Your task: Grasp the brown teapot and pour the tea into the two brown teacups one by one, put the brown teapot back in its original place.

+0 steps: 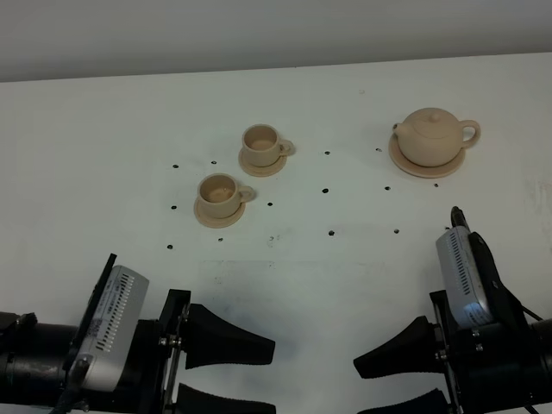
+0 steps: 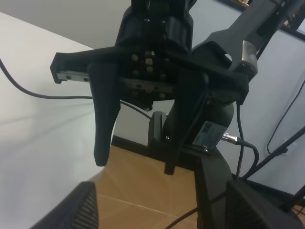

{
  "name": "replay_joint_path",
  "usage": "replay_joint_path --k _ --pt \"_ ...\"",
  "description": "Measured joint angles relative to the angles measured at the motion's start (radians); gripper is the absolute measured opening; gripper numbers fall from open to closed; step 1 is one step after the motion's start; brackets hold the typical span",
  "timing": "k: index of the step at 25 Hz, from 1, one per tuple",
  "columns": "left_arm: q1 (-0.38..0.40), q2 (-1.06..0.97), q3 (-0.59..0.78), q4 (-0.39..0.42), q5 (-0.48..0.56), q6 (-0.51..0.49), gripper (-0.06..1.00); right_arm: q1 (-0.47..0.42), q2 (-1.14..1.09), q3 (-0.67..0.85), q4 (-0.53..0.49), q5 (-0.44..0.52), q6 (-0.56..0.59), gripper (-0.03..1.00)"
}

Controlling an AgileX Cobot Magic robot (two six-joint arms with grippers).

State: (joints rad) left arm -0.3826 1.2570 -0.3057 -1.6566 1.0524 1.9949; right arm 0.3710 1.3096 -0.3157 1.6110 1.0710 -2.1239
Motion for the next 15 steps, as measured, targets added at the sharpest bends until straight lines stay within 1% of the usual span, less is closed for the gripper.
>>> replay_joint_path --k 15 --pt "0.0 0.0 0.0 0.0 -0.003 -0.001 0.59 0.0 0.001 0.0 0.035 0.001 0.0 0.46"
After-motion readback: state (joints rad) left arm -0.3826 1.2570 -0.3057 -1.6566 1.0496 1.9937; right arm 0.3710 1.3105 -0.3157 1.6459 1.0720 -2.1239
